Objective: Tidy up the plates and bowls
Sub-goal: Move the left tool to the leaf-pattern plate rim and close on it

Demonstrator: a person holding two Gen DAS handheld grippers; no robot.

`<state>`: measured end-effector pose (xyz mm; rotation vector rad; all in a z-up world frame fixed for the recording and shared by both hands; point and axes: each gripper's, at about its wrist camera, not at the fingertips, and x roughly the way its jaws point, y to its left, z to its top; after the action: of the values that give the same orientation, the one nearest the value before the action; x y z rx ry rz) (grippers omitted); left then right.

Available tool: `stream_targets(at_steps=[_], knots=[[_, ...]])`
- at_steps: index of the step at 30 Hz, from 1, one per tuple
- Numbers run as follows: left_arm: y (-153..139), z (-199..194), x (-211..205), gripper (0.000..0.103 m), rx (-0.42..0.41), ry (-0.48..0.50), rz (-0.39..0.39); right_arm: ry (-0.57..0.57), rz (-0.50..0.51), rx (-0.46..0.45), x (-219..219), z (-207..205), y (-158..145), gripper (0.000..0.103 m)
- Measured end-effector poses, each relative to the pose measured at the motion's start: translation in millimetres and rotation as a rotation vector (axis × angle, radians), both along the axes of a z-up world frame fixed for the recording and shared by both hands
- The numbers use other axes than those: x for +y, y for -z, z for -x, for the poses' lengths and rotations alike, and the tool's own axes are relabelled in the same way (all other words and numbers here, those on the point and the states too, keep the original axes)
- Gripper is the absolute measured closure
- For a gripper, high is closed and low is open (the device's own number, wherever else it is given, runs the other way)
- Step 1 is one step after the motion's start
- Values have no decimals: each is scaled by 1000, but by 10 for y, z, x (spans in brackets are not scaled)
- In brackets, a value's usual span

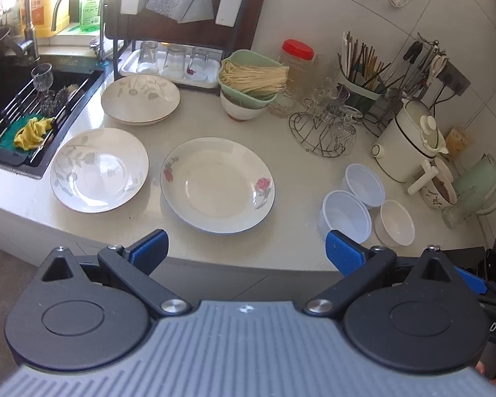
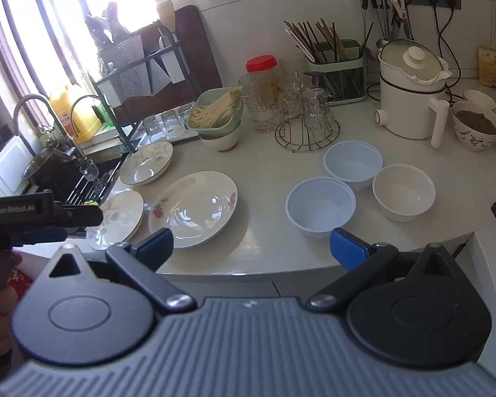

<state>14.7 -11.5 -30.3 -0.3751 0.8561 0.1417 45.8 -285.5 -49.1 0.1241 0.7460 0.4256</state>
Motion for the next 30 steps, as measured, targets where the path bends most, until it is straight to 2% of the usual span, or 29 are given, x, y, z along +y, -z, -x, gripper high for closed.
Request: stream_targets(at_steps=[5, 12, 20, 24, 30], knots=[[-61, 33, -36, 0, -6, -7, -45, -42, -21, 1, -27, 43, -13, 0], [-61, 97, 116, 0, -9, -29, -32, -63, -31, -12, 78, 50, 9, 0], [-28, -42, 536, 0, -5, 30, -36, -45, -50, 6, 426, 44, 50, 0], [-26, -232, 819, 0, 12, 66, -50, -10, -43, -4, 644, -19, 3, 0], [-36, -479, 1235, 0, 18, 128, -44, -7, -86, 9, 1098, -161, -18, 0]])
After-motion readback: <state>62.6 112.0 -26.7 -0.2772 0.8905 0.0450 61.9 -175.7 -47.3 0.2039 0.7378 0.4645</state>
